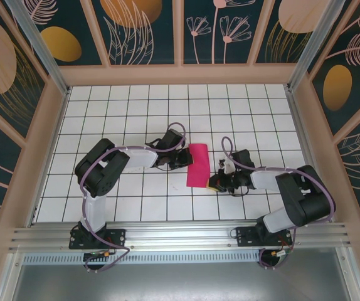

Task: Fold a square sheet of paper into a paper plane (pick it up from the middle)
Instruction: Fold the square sheet of paper in half at the center of the table.

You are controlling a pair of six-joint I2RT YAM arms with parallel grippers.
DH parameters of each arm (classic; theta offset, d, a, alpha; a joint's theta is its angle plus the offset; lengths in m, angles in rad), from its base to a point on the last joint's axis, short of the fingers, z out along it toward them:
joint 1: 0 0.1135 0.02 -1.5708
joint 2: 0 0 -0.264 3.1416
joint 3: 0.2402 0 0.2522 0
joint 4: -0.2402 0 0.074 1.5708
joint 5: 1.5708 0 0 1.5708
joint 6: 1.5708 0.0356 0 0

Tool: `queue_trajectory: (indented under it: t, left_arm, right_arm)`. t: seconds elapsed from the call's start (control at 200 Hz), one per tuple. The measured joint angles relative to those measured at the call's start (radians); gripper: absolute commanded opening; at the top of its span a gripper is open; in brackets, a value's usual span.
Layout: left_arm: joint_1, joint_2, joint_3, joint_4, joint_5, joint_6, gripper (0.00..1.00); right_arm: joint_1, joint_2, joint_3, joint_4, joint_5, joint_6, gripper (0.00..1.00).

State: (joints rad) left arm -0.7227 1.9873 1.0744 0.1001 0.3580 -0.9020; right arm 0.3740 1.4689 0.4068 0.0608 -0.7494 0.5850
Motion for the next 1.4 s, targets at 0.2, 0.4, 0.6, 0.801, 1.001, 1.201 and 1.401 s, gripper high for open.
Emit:
queue_trajectory:
  t: [0.2,0.4,0.6,0.801,1.001,1.201,1.401]
  left_arm:
    - [0.0,0.0,0.0,0.0,0.0,0.0,0.0]
    - [0.0,0.0,0.0,0.0,0.0,0.006,0.0]
    - [0.0,0.0,0.0,0.0,0.0,0.01,0.0]
    - [0.0,0.0,0.0,0.0,0.001,0.01,0.0]
    - [-0.002,0.001,0.0,0.001,0.0,0.01,0.0]
    - [-0.001,0.001,0.0,0.001,0.0,0.011,0.0]
    - [-0.001,0.001,0.0,0.001,0.0,0.011,0.0]
  right_arm:
    - [0.003,-0.018,0.051,-0.074,0.051,-0.003,0.05]
    - [-0.021,-0.017,0.186,-0.072,0.087,-0.004,0.05]
    - [-0.06,0.106,0.235,-0.004,0.087,-0.009,0.05]
    - [-0.091,0.195,0.223,0.011,0.085,-0.044,0.05]
    - [-0.112,0.185,0.223,0.002,0.068,-0.062,0.06]
    - [-0.118,0.129,0.256,-0.008,0.025,-0.06,0.06]
    - [-0.118,0.177,0.303,0.02,-0.007,-0.061,0.06]
